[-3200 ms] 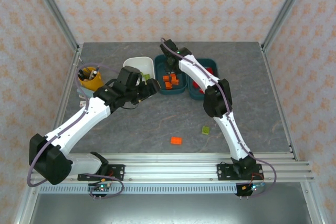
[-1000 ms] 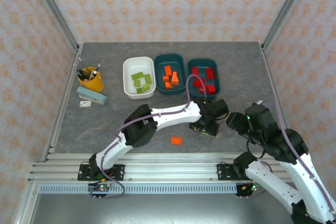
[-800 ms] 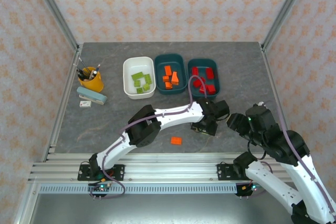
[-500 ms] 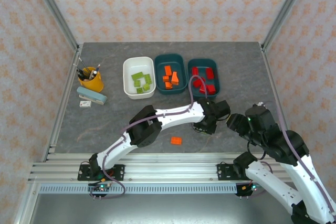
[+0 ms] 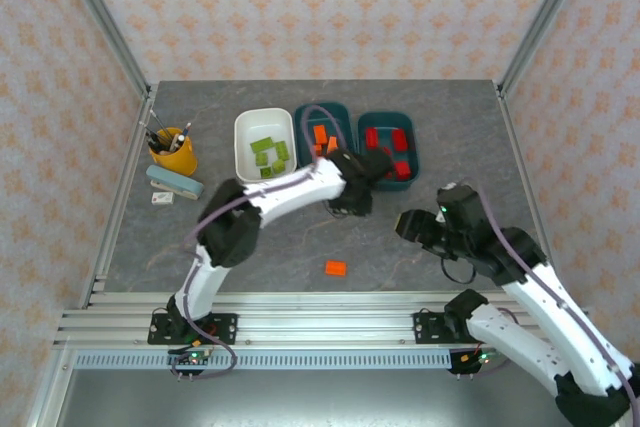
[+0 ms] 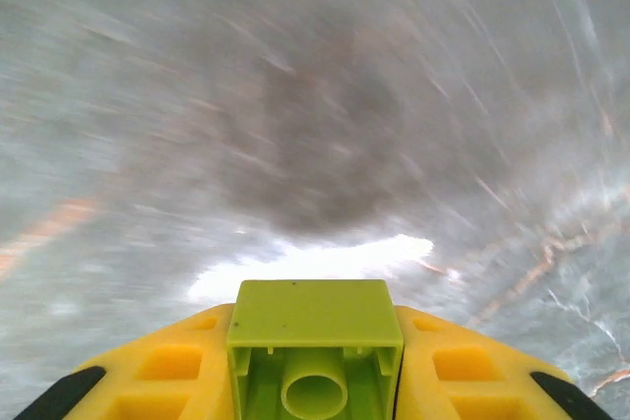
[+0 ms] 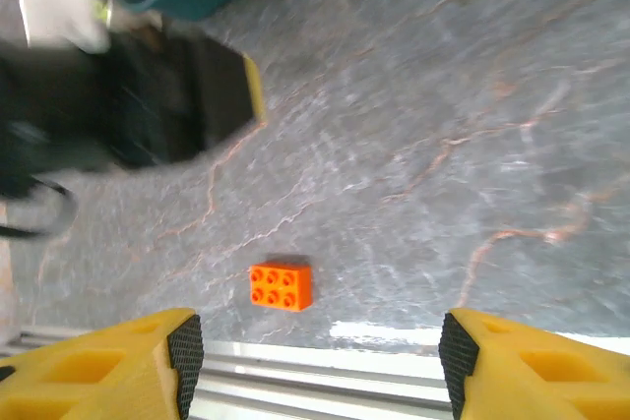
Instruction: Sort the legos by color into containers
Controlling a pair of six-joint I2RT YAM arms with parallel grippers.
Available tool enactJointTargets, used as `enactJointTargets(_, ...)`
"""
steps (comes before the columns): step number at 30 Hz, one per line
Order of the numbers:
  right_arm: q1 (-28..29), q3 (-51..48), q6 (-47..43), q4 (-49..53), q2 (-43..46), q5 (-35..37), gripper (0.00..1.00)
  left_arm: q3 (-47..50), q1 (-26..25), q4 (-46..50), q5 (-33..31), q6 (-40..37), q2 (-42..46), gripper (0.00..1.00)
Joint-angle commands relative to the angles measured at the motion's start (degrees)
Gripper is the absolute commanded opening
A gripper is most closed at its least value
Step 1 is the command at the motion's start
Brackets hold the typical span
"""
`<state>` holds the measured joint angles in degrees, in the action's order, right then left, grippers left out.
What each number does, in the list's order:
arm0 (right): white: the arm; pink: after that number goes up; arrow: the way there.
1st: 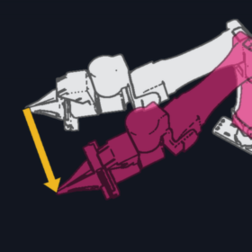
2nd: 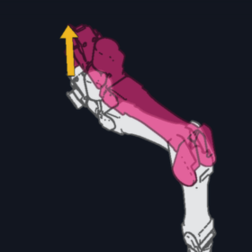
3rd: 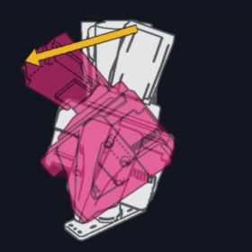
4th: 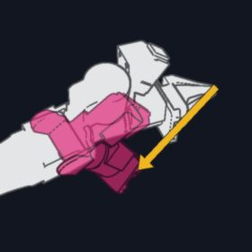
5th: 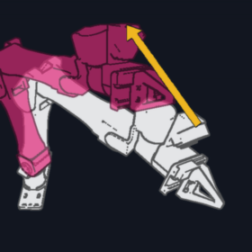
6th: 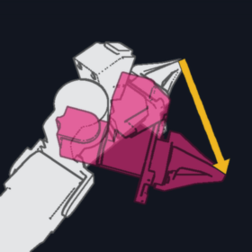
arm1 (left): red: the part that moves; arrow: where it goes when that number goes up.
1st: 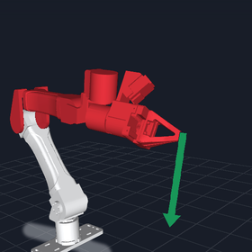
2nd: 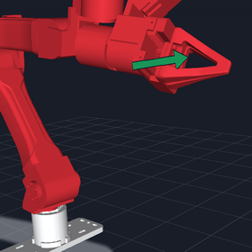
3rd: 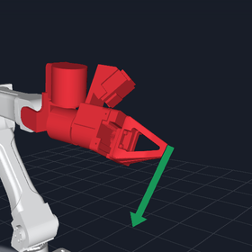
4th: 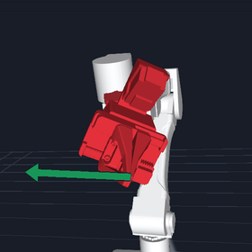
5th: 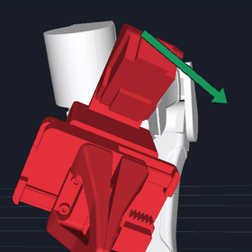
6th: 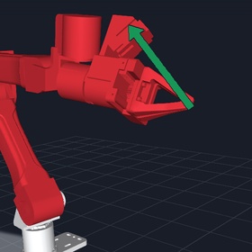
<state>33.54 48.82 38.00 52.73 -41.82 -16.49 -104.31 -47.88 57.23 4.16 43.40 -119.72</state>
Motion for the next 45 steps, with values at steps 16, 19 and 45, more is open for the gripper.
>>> enactJointTargets(16, 7.6, 9.4, -4.5, -53.1, -41.2, -9.0, 0.68, -1.4, 31.5, -9.0, -1.0, -3.1, 1.6, 0.28)
enactJointTargets(19, 7.6, 13.4, -4.7, -52.7, -45.7, -9.9, 0.68, -6.6, 33.8, -10.3, 0.5, -2.8, -3.2, 0.29)
enactJointTargets(45, 7.0, 20.7, -14.6, -30.2, -48.0, -4.3, 0.69, -22.8, 36.5, -5.6, 3.6, -3.1, -13.2, 0.62)
